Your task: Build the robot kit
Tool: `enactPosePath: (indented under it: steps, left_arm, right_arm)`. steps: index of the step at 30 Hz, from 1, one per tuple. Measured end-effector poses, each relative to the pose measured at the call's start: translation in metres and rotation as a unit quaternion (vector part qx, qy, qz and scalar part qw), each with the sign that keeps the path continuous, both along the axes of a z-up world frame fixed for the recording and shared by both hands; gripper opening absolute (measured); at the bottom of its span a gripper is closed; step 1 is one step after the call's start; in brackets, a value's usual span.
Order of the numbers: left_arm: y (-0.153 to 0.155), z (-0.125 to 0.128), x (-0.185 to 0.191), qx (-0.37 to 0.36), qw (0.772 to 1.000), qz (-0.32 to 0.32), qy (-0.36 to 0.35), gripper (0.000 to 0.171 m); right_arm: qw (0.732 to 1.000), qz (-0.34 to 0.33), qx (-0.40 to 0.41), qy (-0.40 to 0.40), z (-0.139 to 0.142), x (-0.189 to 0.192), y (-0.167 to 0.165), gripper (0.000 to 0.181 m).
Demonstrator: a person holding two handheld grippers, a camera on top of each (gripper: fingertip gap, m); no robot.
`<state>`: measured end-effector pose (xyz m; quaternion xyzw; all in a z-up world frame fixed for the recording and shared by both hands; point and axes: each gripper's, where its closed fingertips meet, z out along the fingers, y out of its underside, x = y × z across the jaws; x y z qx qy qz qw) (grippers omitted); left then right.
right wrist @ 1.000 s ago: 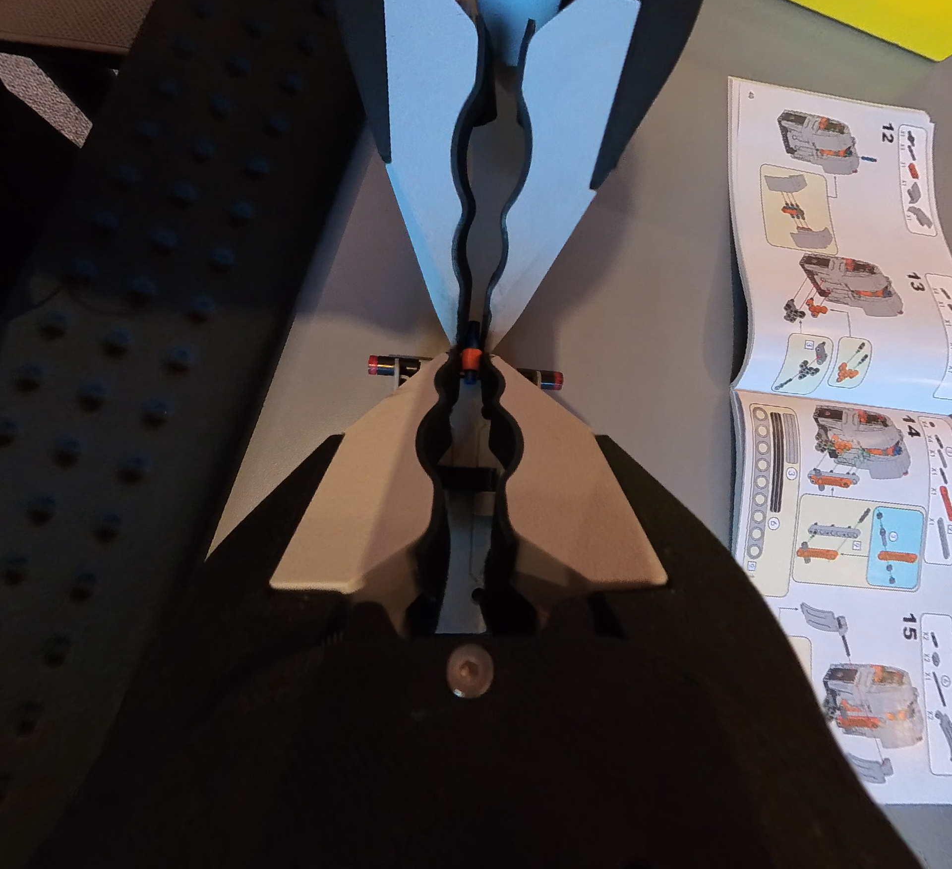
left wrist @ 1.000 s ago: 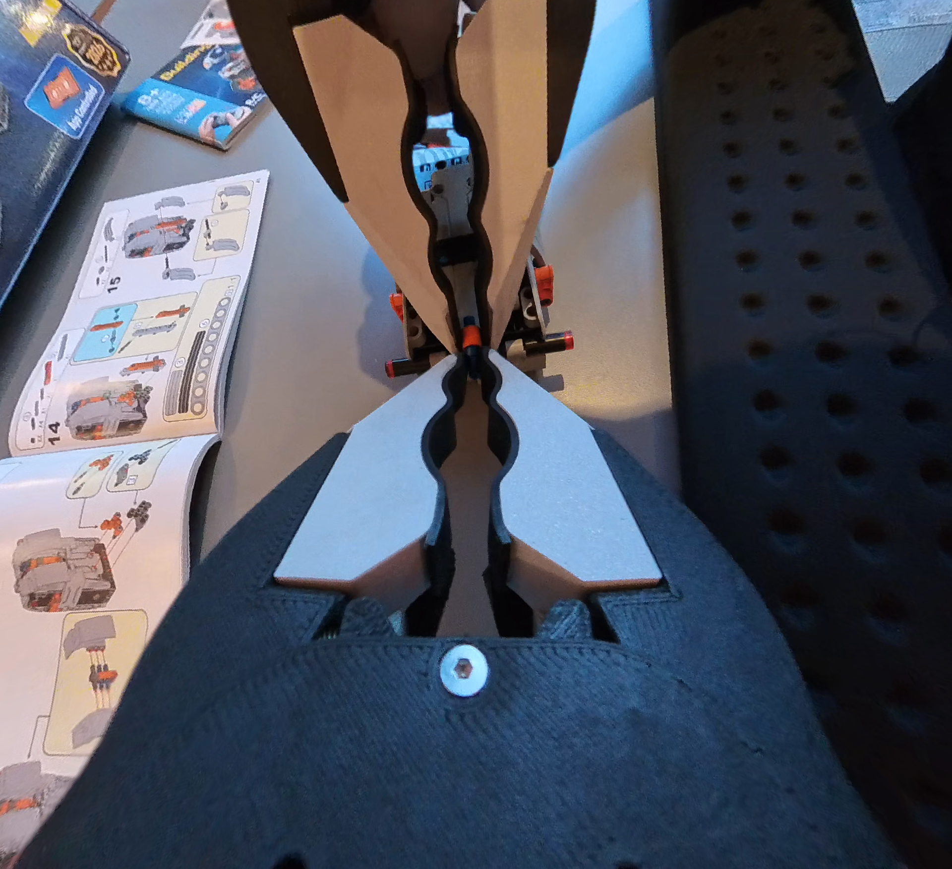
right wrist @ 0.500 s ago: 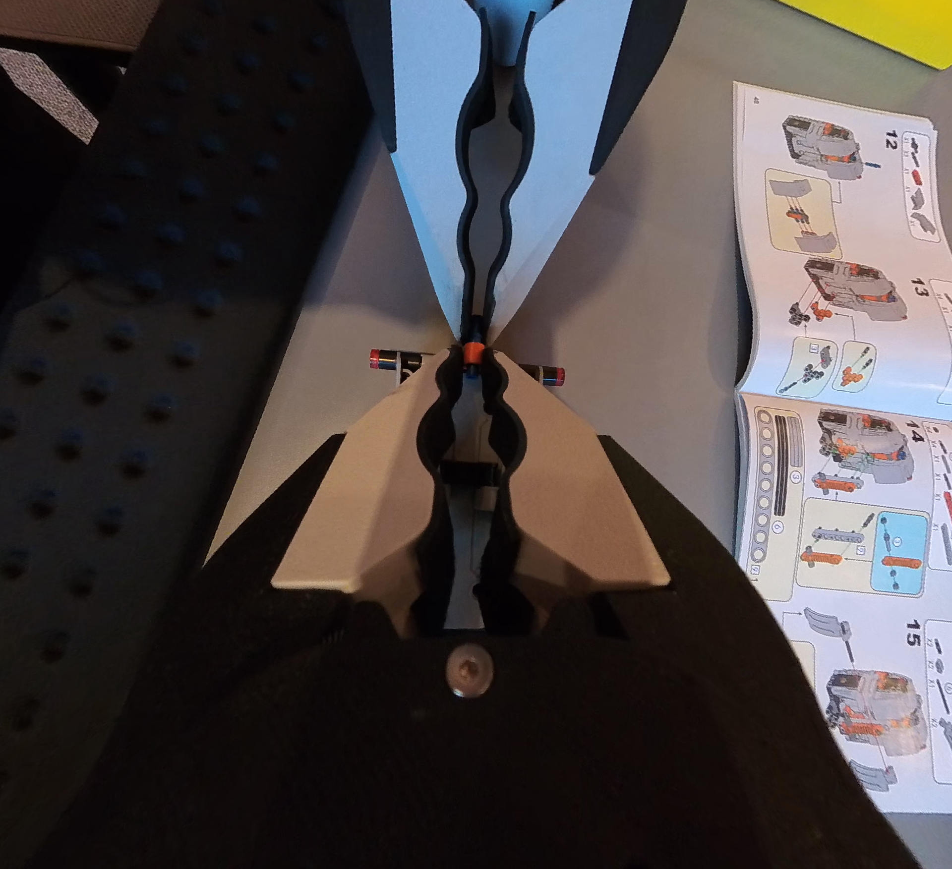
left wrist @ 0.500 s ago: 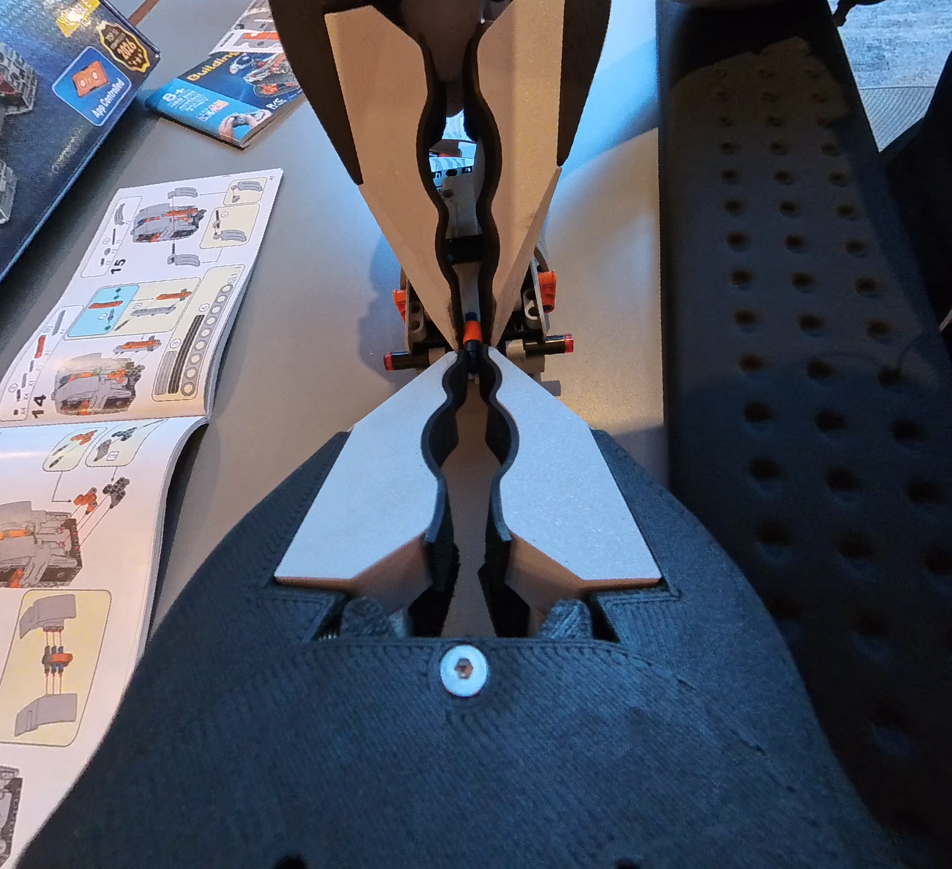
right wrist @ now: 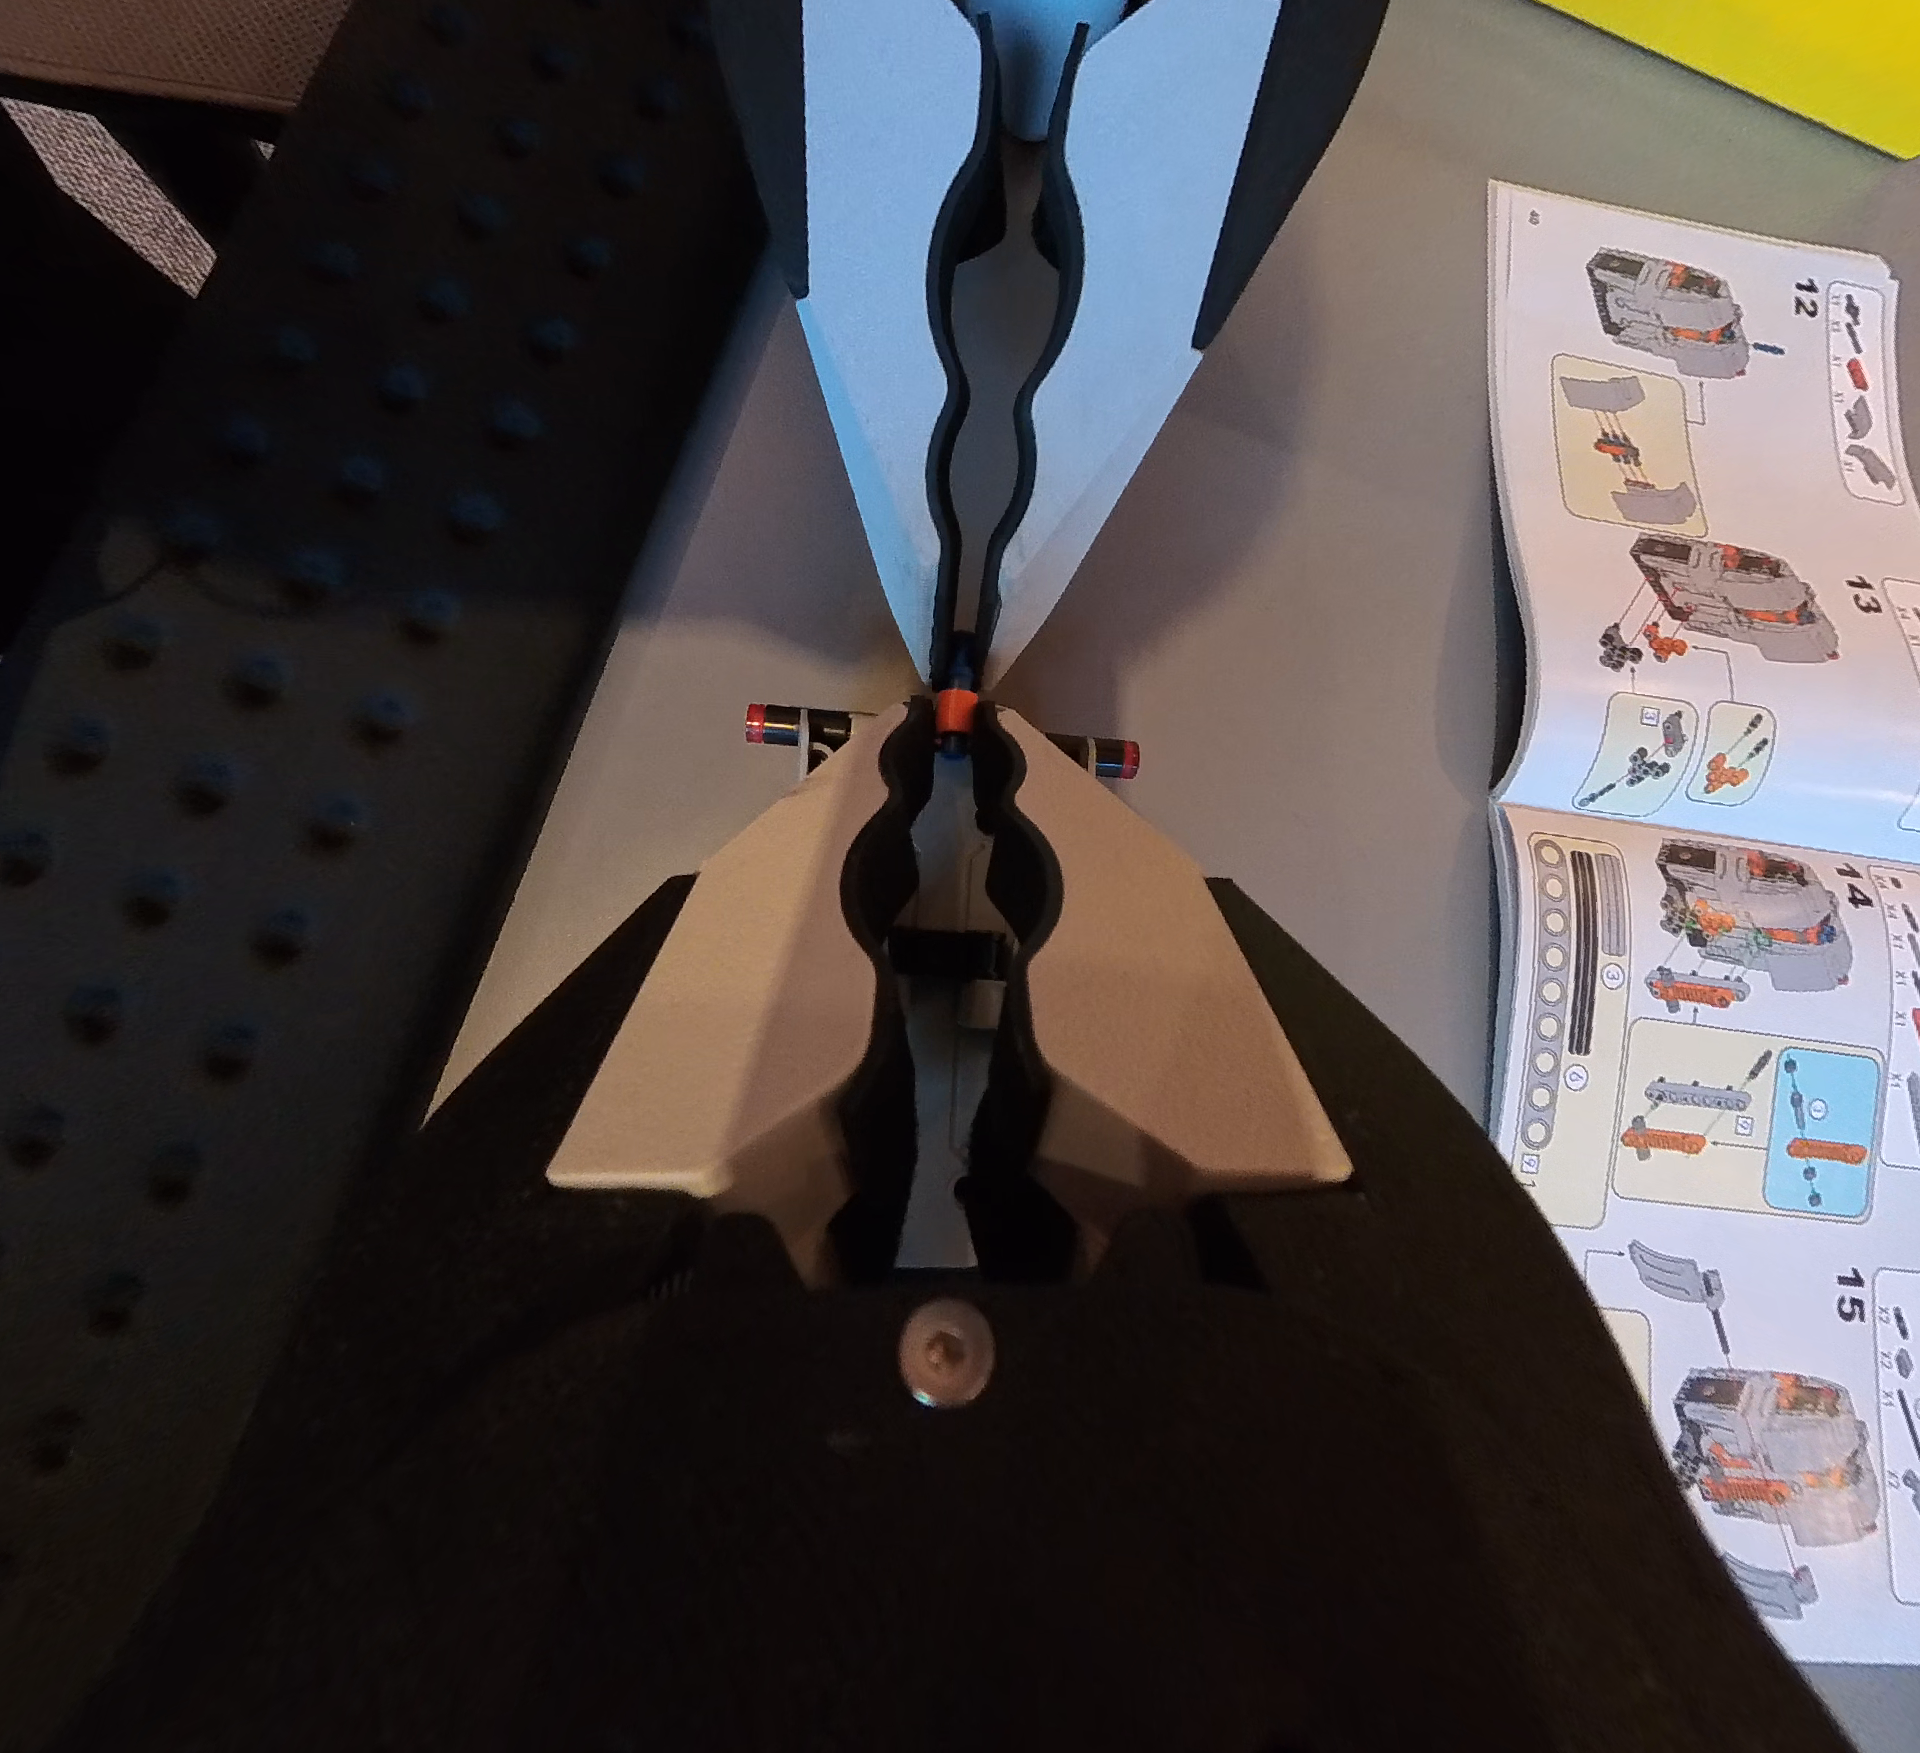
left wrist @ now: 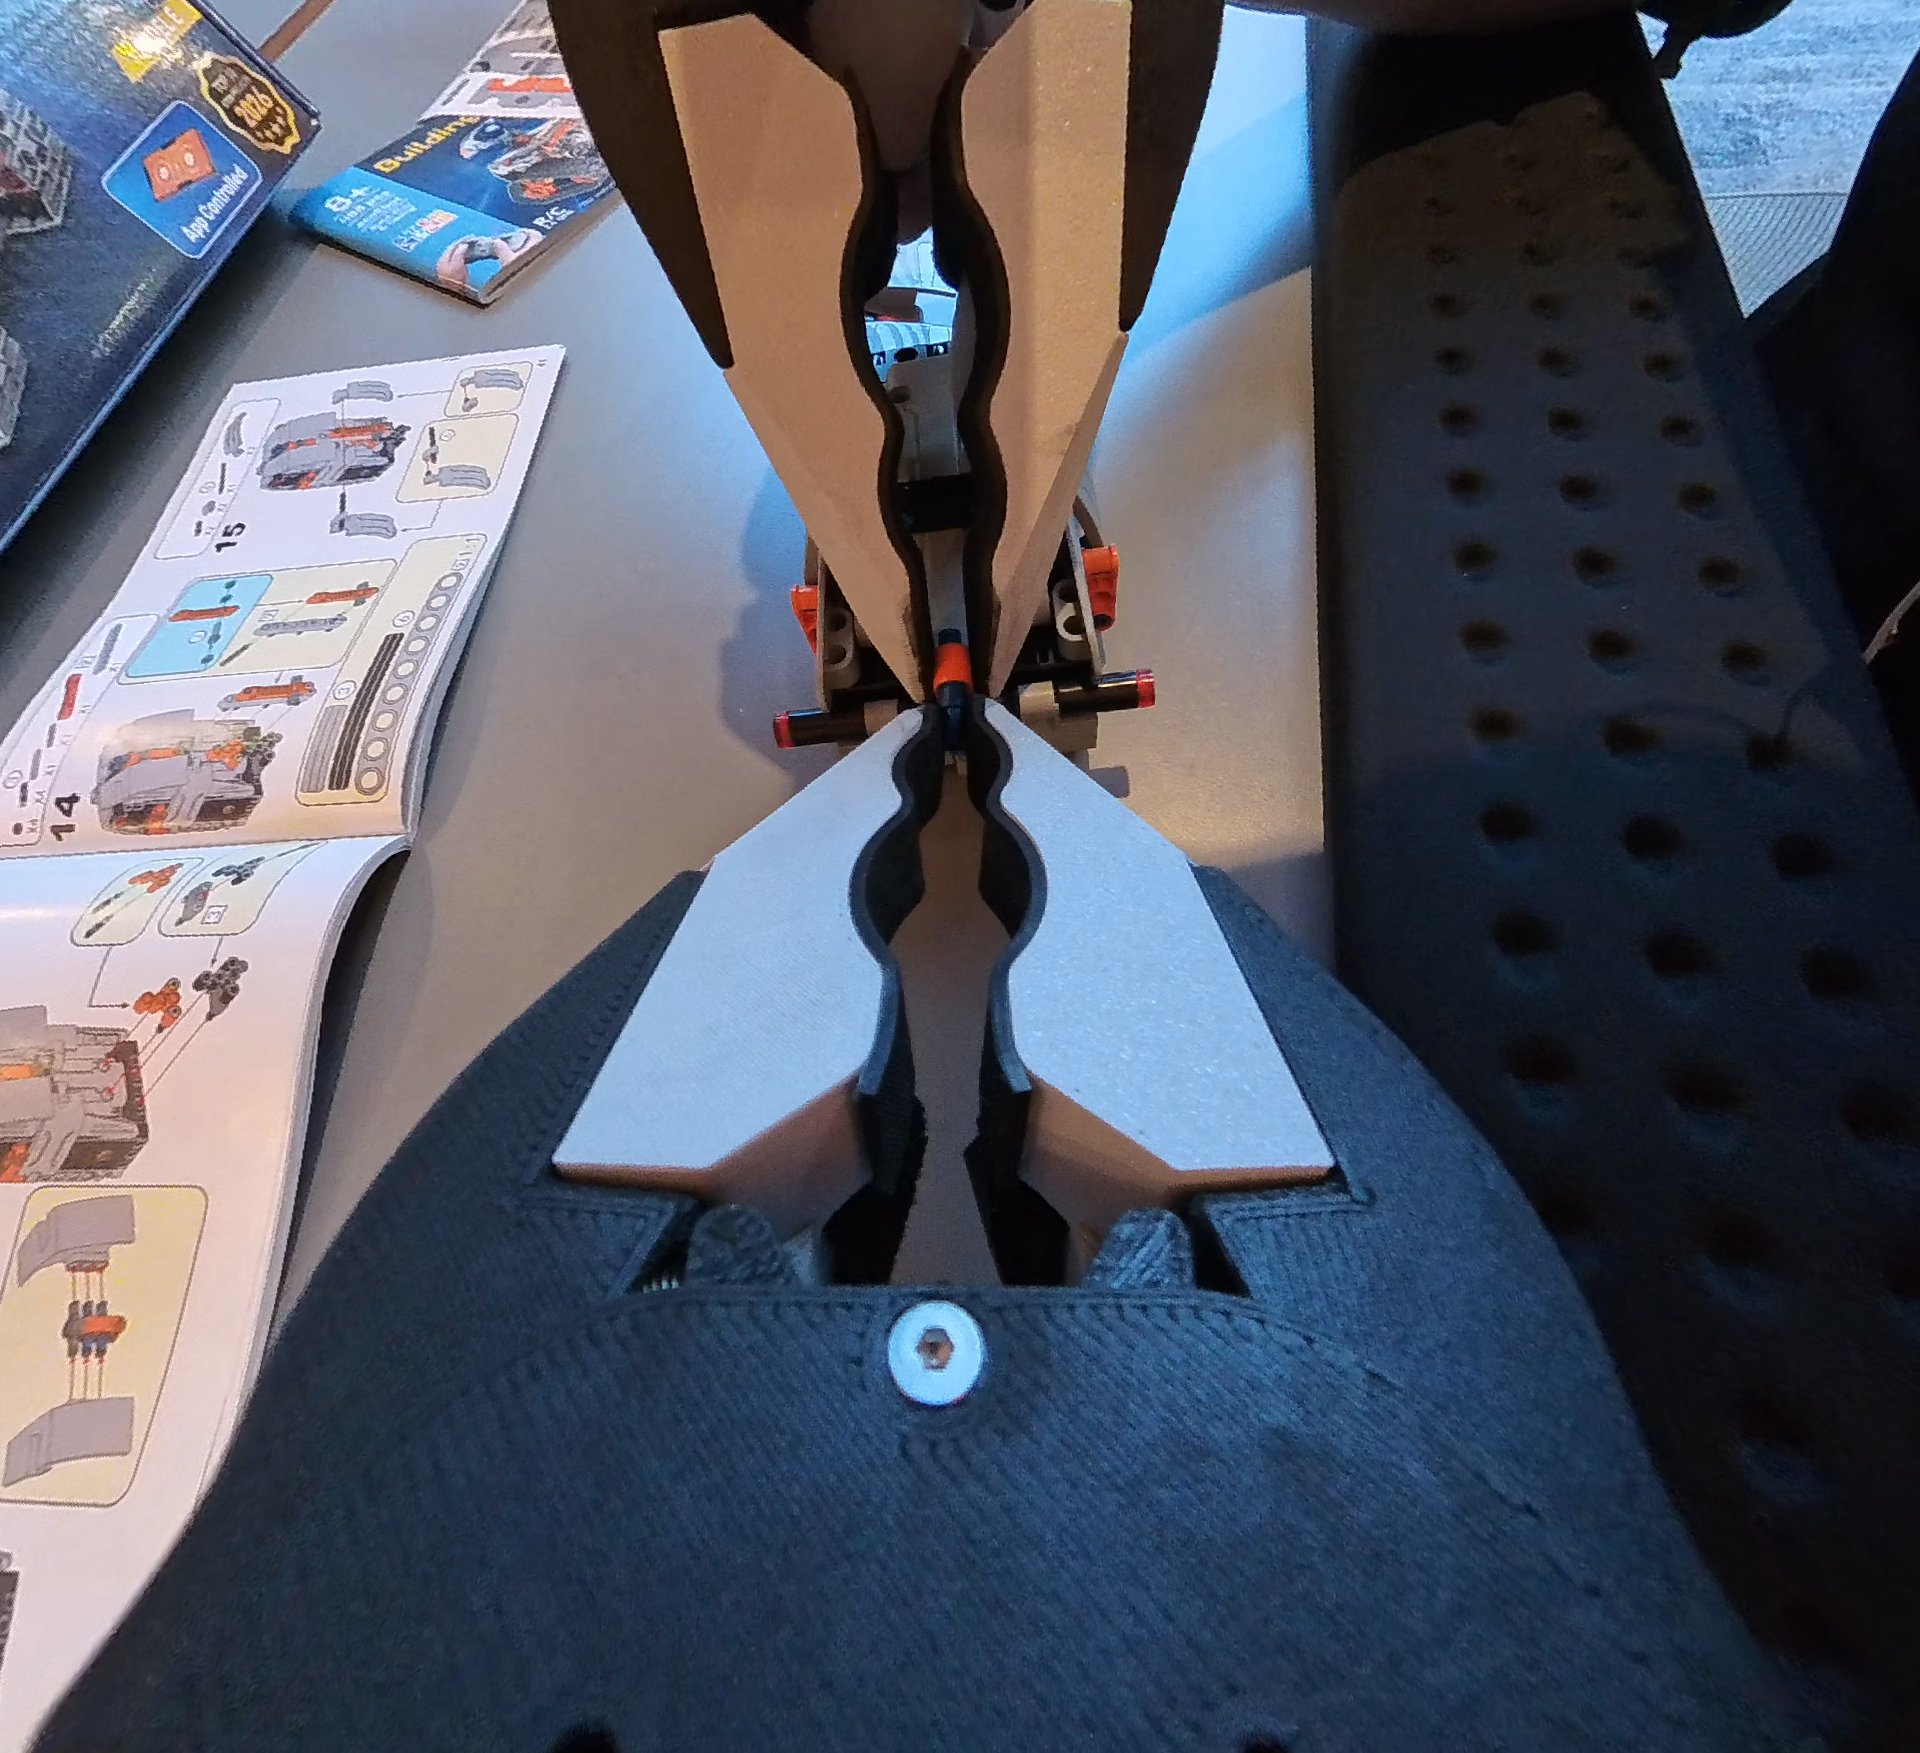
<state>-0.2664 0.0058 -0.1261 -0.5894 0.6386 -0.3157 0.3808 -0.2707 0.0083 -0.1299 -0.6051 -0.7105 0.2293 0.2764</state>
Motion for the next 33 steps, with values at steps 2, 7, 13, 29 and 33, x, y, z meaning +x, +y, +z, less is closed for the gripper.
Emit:
enactPosePath:
  steps: [2,7,13,29,33]
  left_arm:
    - [0.0,0.0,0.0,0.0,1.0,0.0,0.0,0.002]
    - [-0.001,0.0,0.0,0.0,1.0,-0.002,0.0,0.002]
    - [-0.001,0.0,-0.001,0.002,1.0,-0.002,-0.001,0.002]
    - [-0.001,0.001,0.001,-0.016,1.0,-0.005,-0.011,0.002]
    - [0.003,0.0,0.001,0.005,1.0,0.001,-0.017,0.002]
  right_arm:
    - [1.0,0.0,0.0,0.002,0.0,0.0,0.0,0.006]
    - [1.0,0.001,0.0,0.001,0.0,0.0,0.0,0.007]
    - [1.0,0.002,0.001,0.002,0.0,-0.001,0.0,0.007]
    - [1.0,0.0,0.015,0.006,0.004,-0.003,-0.002,0.008]
    - [0.996,-0.002,-0.027,0.079,0.038,0.007,0.0,0.037]
